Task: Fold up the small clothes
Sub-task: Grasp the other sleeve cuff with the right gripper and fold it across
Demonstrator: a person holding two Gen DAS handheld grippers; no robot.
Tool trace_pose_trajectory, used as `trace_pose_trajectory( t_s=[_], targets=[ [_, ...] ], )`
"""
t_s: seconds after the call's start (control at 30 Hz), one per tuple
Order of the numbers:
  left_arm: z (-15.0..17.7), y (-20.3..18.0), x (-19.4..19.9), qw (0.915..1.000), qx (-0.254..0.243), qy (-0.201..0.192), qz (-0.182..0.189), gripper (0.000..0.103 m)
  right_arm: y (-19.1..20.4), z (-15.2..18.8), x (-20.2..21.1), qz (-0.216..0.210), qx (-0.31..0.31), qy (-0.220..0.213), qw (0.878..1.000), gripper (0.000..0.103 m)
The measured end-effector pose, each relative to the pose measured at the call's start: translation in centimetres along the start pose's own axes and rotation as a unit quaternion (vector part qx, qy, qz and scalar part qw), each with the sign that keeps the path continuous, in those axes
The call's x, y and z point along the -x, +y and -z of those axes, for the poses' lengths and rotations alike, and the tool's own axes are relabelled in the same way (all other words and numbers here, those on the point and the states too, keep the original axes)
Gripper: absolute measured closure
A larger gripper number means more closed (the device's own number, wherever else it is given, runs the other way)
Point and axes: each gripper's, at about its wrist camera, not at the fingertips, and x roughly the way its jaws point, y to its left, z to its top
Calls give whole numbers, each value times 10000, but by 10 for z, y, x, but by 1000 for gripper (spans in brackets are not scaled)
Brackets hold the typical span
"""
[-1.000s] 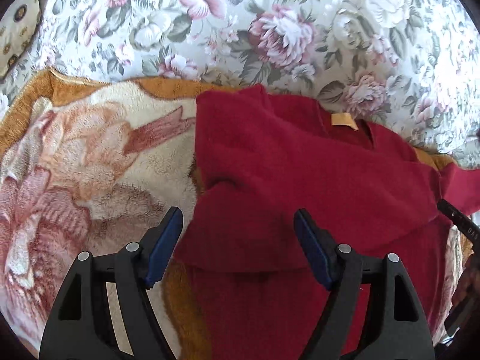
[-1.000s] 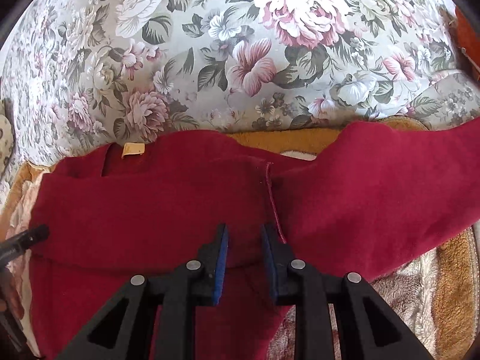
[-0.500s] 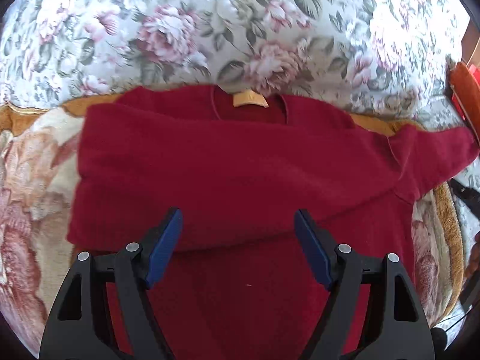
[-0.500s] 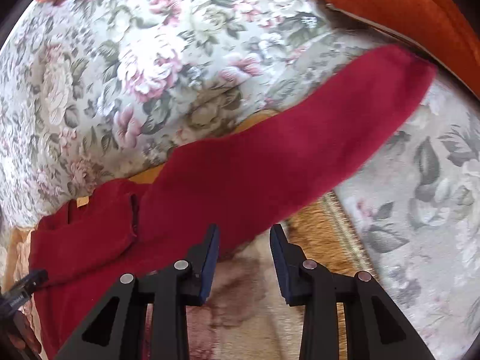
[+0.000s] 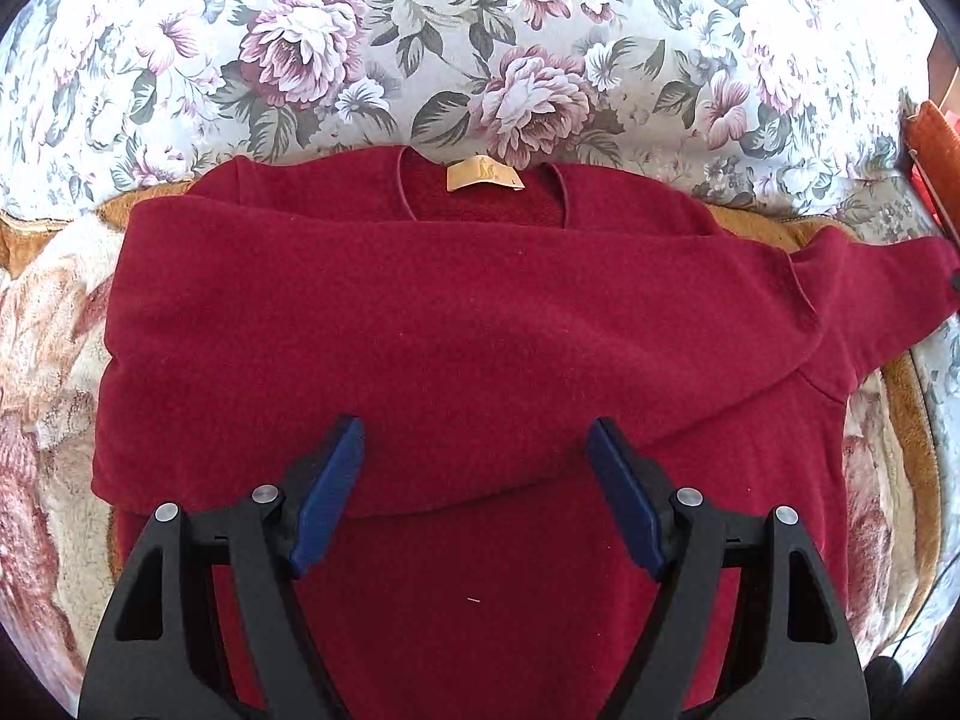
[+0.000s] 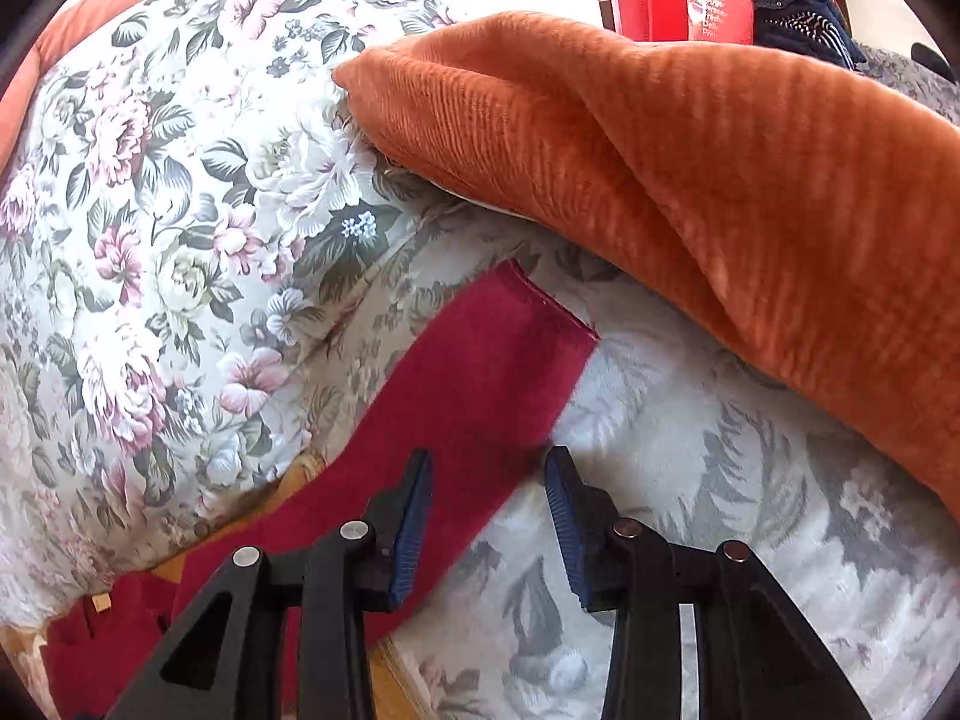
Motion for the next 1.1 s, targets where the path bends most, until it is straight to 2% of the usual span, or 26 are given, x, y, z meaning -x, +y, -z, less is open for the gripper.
trace_pose_trajectory(
  t_s=[0.03, 0.07, 0.1, 0.17, 0.27, 0.37, 0.4, 0.5, 0.6, 0.63, 0.7, 0.77, 0.83, 0.87, 0.9, 0.93, 0.97, 1.0, 1.1],
  targets=[
    [0, 1, 1, 10000, 18, 4, 33, 26, 1, -3, -4, -32, 1, -55, 10000, 69],
    [-1, 3, 2, 10000, 58, 0, 74, 26, 4, -3, -8, -28, 3, -46, 10000, 86],
    [-2, 6, 5, 9999, 102, -21, 106, 26, 0, -6, -12, -75, -90, 47, 9999, 97],
    [-2, 14, 16, 9996, 203, -139, 132, 26, -3, -4, -5, -408, -296, 8, 9987, 97],
    [-5, 31, 38, 9988, 298, -384, 109, 26, 13, -4, 33, -977, -134, -238, 9948, 97],
    [-7, 55, 60, 9973, 459, -575, 10, 26, 57, 2, 77, -1570, 398, -405, 9860, 97],
    [-8, 64, 66, 9965, 544, -631, -9, 26, 80, 8, 91, -1905, 626, -396, 9789, 97],
    [-7, 95, 85, 9927, 898, -810, -37, 26, 144, 29, 119, -2544, 1249, -340, 9584, 97],
    [-4, 120, 97, 9892, 1141, -914, -129, 26, 221, 70, 126, -3159, 1840, -27, 9308, 97],
    [-3, 125, 99, 9884, 1188, -928, -165, 26, 248, 90, 125, -3305, 2058, 95, 9211, 97],
    [-1, 136, 100, 9873, 1277, -919, -217, 26, 288, 128, 118, -3435, 2330, 317, 9092, 97],
    [2, 147, 98, 9865, 1356, -894, -210, 26, 326, 169, 96, -3676, 2426, 791, 8943, 97],
    [4, 152, 93, 9857, 1451, -832, -200, 26, 363, 219, 66, -3719, 2654, 1376, 8788, 97],
    [6, 153, 90, 9855, 1500, -779, -136, 26, 375, 239, 53, -3736, 2750, 1688, 8697, 92],
    [6, 152, 86, 9858, 1515, -723, -75, 26, 385, 259, 40, -3804, 2848, 2065, 8553, 83],
    [6, 151, 83, 9864, 1510, -654, -17, 26, 392, 276, 30, -3848, 2930, 2418, 8412, 81],
    [7, 148, 81, 9873, 1472, -602, 51, 26, 390, 283, 27, -3855, 2957, 2520, 8369, 81],
    [7, 146, 80, 9880, 1421, -605, 94, 26, 383, 284, 32, -3866, 2963, 2454, 8382, 80],
    [4, 132, 77, 9898, 1255, -647, 178, 26, 358, 263, 44, -3831, 2898, 2145, 8504, 78]
  ],
)
